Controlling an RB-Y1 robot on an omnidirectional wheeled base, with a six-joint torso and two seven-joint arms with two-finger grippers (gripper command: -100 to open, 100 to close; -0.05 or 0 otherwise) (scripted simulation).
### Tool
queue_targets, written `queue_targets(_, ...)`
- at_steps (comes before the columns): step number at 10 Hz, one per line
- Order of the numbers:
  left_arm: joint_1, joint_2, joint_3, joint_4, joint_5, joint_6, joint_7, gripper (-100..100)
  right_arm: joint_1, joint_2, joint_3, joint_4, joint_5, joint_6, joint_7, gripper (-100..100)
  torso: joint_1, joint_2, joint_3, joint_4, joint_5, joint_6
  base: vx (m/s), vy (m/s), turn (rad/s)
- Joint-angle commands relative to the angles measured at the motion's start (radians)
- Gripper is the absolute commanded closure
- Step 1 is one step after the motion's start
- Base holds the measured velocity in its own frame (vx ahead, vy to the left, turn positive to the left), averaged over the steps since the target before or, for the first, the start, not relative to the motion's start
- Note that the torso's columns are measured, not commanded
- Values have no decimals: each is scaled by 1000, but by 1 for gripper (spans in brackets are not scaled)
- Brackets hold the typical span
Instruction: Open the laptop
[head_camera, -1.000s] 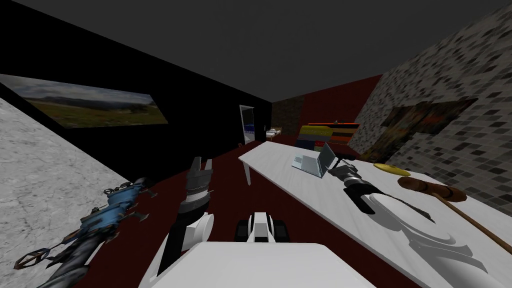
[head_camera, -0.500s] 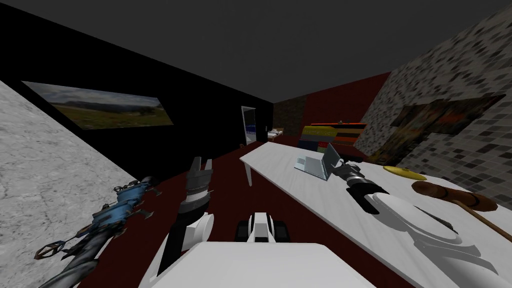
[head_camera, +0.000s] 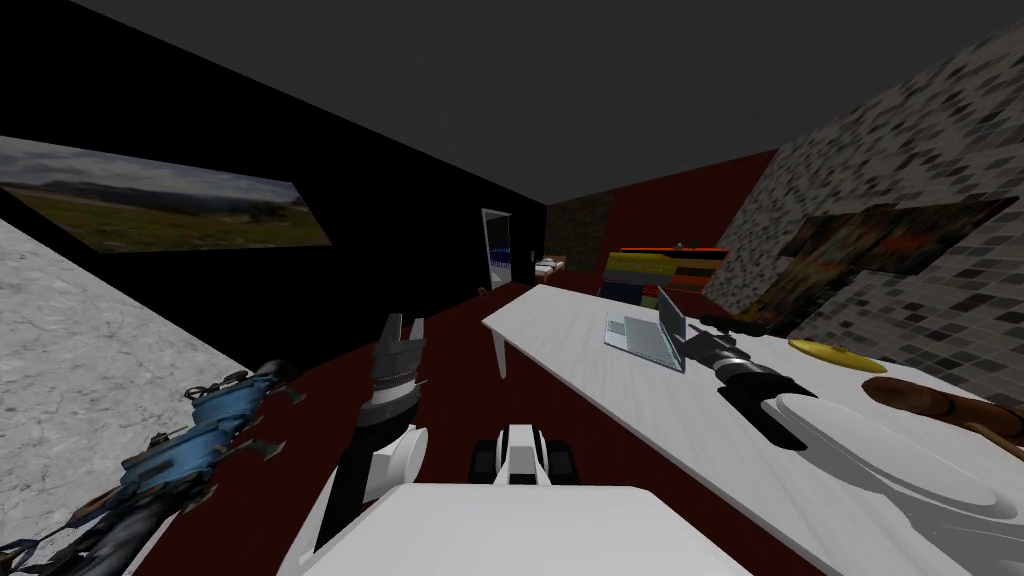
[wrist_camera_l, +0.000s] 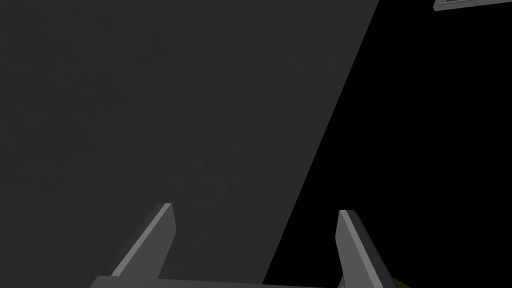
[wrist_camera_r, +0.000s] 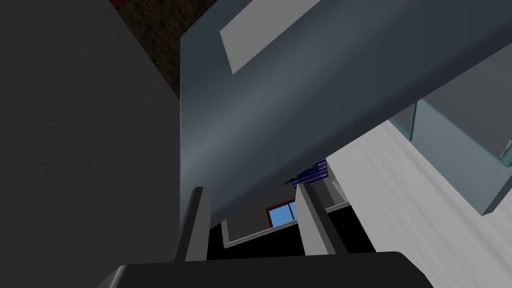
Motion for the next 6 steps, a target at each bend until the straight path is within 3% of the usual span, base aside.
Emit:
queue_targets(1,0,0,0,0,0,0,0,0,56,-50,-14,15,39,-33,34,100,3,1,1,0,1,2,151,134,-49)
queue_targets(2,0,0,0,0,0,0,0,0,37,-26,-21,14,38,-38,25,100,6,1,0,0,3,1,67,59,-18)
queue_targets(3,0,0,0,0,0,0,0,0,72,-13,-62,58,-10,6,-22,100,4,4,2,2,3,-1,257,3,-291)
queue_targets(4,1,0,0,0,0,0,0,0,72,-13,-62,58,-8,-13,-28,100,1,-3,-1,1,3,6,349,-14,-496)
queue_targets(5,1,0,0,0,0,0,0,0,72,-13,-62,58,-45,16,-60,100,3,-6,-5,0,5,-1,187,-41,-180)
queue_targets(6,0,0,0,0,0,0,0,0,72,-13,-62,58,-78,53,-92,100,5,1,-1,2,4,-6,45,-44,60)
